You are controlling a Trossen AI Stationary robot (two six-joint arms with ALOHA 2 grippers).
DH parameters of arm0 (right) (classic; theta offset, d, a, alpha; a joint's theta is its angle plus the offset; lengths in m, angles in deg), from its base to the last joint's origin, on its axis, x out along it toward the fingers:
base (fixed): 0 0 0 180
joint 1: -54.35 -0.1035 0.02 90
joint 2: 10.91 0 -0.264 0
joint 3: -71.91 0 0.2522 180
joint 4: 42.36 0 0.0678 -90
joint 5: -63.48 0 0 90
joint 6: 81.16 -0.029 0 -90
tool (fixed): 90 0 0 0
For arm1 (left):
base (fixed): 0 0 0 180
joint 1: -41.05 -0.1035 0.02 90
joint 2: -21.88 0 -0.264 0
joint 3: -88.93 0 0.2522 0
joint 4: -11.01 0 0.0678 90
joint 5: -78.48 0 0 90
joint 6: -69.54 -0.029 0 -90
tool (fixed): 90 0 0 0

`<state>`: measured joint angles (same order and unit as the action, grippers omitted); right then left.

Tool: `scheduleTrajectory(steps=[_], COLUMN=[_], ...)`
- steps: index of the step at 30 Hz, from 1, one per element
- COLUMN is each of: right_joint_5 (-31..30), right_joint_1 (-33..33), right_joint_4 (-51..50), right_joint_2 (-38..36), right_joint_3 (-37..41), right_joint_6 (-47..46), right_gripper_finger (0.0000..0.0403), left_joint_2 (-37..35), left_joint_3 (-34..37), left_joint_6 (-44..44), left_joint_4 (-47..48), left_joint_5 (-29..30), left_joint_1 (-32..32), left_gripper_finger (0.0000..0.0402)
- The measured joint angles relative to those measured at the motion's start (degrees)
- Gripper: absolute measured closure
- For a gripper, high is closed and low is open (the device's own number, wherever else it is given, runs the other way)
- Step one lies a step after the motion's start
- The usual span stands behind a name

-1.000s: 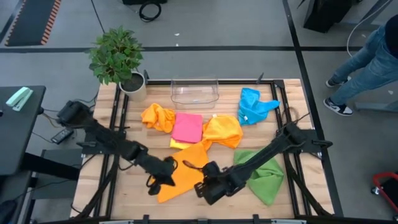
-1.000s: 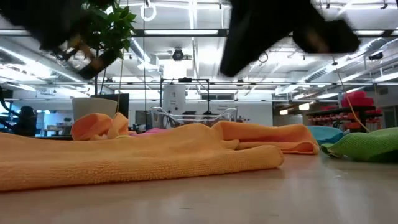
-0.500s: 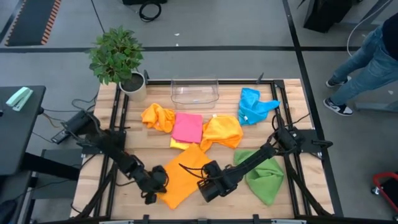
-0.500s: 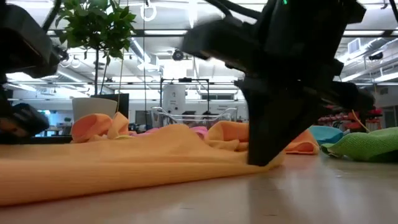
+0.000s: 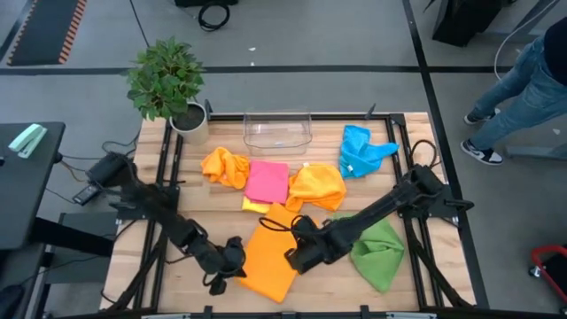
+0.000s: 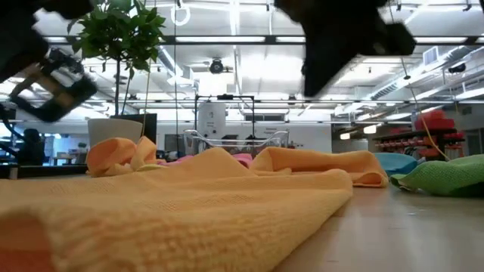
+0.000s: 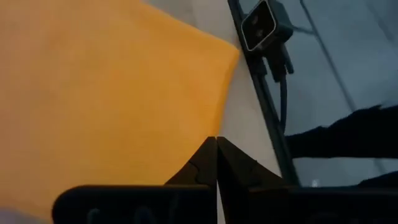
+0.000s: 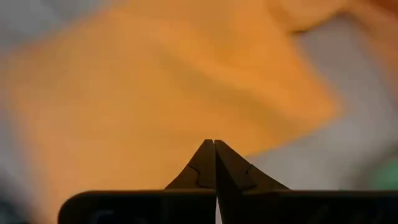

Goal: Fold microfiber towels
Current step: Fold the bottom orange microfiber cloth

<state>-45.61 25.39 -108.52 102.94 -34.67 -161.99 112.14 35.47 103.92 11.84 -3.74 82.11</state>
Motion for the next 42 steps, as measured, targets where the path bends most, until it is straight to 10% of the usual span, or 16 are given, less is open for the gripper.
scheduleTrajectory(steps=[8, 18, 25, 33, 42], right_joint_5=[-7.51, -15.44, -17.35, -14.28, -12.88], right_joint_1=[-6.36, -7.94, -6.11, -4.91, -4.91], right_joint_4=[31.61, 28.29, 23.62, 24.63, 23.07], right_joint_2=[9.49, 11.84, 8.77, 8.61, 8.61], right_joint_3=[-0.44, -3.52, -3.56, -3.39, -3.30], right_joint_6=[-10.23, -14.50, -9.24, -0.08, 6.25], right_gripper_finger=[0.0403, 0.0403, 0.0403, 0.0403, 0.0403], left_joint_2=[-11.10, -10.65, -8.05, 2.16, 2.84], left_joint_3=[0.00, 0.07, 0.04, 0.04, -0.02], left_joint_6=[-3.96, -24.37, -11.94, -0.57, 3.68], left_joint_4=[21.93, 26.40, 26.44, 18.28, 10.03], left_joint_5=[3.69, 3.38, 1.69, -0.57, 2.91], left_joint_1=[-1.74, 7.88, 5.08, 4.84, 4.57], left_gripper_finger=[0.0390, 0.0352, 0.0292, 0.0391, 0.0395])
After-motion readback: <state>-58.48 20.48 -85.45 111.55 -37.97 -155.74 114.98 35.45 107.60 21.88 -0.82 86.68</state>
